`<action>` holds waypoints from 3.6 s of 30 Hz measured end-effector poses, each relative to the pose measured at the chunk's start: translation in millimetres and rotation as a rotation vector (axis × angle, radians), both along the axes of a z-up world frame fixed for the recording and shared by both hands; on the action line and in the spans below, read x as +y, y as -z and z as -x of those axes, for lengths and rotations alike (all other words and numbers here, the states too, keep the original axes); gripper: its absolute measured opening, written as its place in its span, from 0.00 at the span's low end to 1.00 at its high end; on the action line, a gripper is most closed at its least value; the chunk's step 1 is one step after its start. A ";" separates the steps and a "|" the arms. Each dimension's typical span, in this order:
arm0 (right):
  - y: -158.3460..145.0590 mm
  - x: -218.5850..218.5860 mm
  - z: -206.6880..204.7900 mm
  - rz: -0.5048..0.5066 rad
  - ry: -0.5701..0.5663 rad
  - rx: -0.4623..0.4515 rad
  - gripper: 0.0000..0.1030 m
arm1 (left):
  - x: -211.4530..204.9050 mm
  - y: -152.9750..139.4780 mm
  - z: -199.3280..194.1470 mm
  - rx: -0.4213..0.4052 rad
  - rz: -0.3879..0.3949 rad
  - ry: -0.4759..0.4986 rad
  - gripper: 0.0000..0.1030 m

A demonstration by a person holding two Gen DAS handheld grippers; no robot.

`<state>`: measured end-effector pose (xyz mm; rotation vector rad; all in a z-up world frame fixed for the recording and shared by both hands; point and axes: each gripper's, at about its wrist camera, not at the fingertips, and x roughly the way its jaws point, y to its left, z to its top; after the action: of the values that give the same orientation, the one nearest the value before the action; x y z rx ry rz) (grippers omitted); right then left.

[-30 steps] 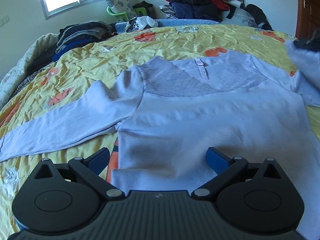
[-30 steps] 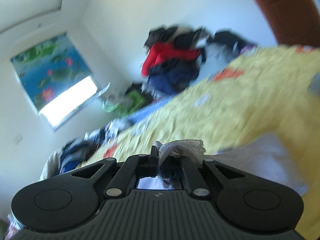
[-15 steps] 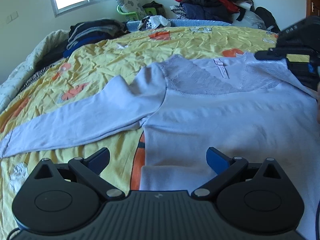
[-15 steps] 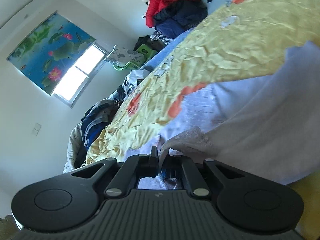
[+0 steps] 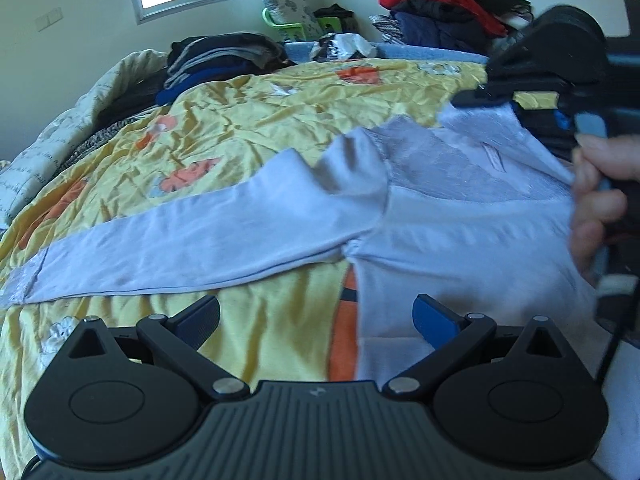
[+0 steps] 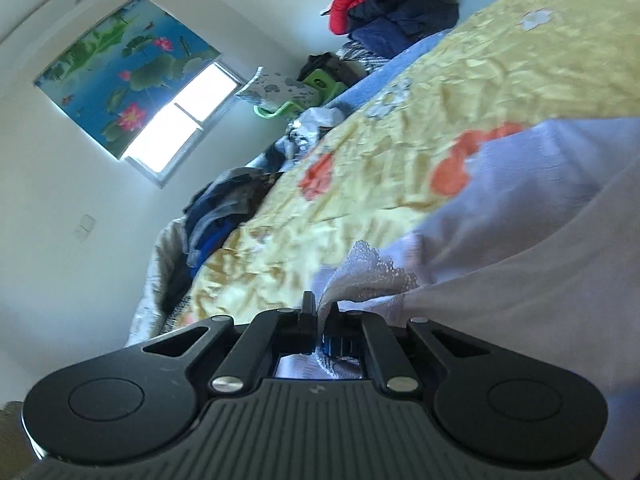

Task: Fold small clothes
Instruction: 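Fold the held sleeve and side of the top across the body with the right gripper, then open the right gripper and withdraw it from the folded sleeve, then grasp the lace cuff of the other sleeve with the left gripper, then lift the held sleeve and carry it across the top's body with the left gripper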

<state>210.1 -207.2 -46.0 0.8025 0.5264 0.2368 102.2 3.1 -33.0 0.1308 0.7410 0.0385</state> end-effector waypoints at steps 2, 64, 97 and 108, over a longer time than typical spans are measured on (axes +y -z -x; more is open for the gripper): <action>-3.0 12.8 -6.1 -0.020 -0.044 -0.035 0.08 | 5.1 0.1 0.2 0.002 0.001 -0.009 1.00; -30.9 112.3 81.0 0.325 -0.353 -0.085 0.66 | 203.3 -4.3 -1.3 0.003 0.205 -0.463 1.00; -22.9 106.0 119.7 0.346 -0.314 -0.057 0.72 | 346.3 55.1 -16.8 -0.183 1.145 -0.615 0.08; -22.6 117.0 96.2 0.485 -0.334 -0.089 0.72 | 333.2 39.5 -32.5 -0.209 0.897 -0.642 0.08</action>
<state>113.9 -90.2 -23.4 0.2278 0.6022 0.4304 134.7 336.3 -72.5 -0.9569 0.5097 0.3197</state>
